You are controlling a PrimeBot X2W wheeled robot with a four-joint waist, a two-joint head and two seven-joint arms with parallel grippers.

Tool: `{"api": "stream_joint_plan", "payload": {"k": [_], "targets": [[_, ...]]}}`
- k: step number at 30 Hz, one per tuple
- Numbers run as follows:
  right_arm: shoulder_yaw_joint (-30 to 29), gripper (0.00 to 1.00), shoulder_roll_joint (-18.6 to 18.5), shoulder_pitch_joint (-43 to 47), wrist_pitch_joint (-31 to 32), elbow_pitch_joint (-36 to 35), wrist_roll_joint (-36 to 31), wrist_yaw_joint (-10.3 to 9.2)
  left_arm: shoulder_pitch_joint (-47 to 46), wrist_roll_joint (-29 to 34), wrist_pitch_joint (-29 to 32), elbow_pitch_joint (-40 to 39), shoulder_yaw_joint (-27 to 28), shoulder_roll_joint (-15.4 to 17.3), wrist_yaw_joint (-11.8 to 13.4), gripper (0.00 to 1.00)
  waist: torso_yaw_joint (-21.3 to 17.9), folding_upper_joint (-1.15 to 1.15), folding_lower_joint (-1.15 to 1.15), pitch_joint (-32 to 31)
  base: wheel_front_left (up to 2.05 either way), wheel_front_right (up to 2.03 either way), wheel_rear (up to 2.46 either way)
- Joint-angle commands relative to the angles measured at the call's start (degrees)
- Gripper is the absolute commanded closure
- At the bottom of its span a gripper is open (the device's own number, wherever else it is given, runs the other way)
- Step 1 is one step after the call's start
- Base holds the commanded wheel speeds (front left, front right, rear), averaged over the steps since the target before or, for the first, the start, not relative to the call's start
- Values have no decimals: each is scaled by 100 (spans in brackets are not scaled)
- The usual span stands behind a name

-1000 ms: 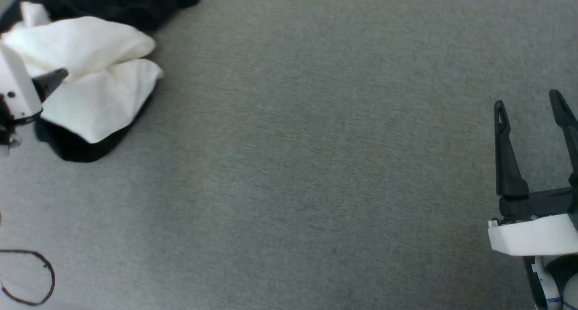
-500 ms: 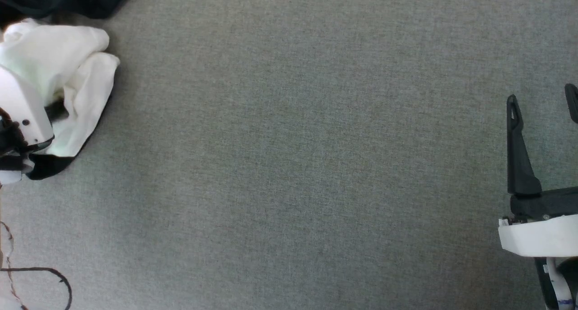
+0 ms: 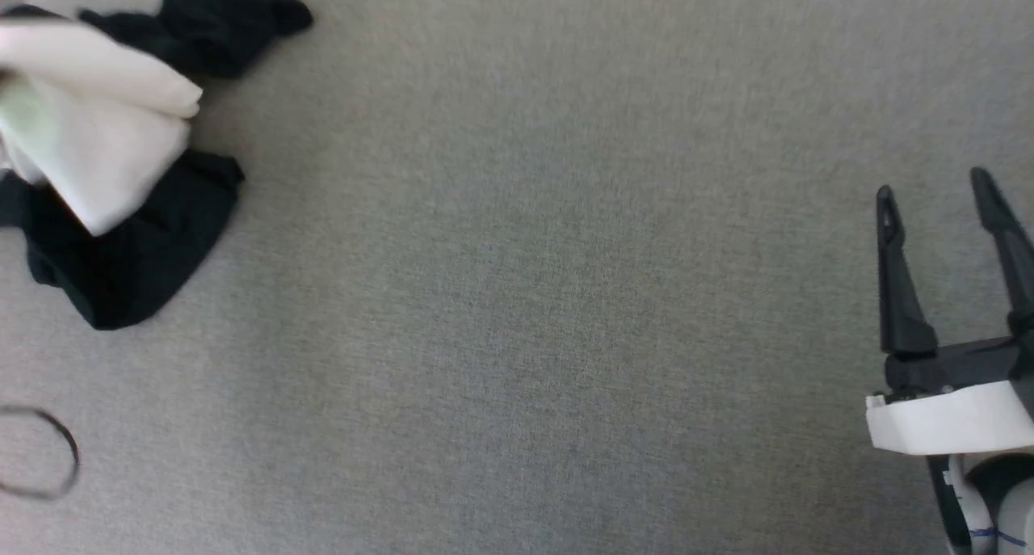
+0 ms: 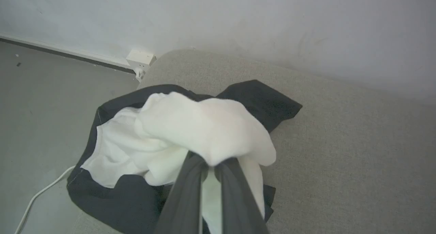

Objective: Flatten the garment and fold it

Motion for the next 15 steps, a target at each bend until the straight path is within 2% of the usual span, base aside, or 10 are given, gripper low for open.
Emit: {"api": "stream_joint_plan", "payload": {"k": [1, 7, 15], "targets": [[-8, 0, 18, -11, -70, 72, 67, -5, -178, 61, -95, -84, 56, 55, -4, 100, -30, 0, 1, -524, 0, 0, 0], [-107, 0, 35, 129, -371, 516, 439, -5, -895, 112, -311, -481, 52, 45, 57, 100, -106, 0, 1, -1215, 0, 0, 0], [-279, 0, 37, 428, -680, 878, 872, -5, -2247, 127, -319, -910, -232, -299, 206, 100, -277, 0, 1, -1829, 0, 0, 0]]}}
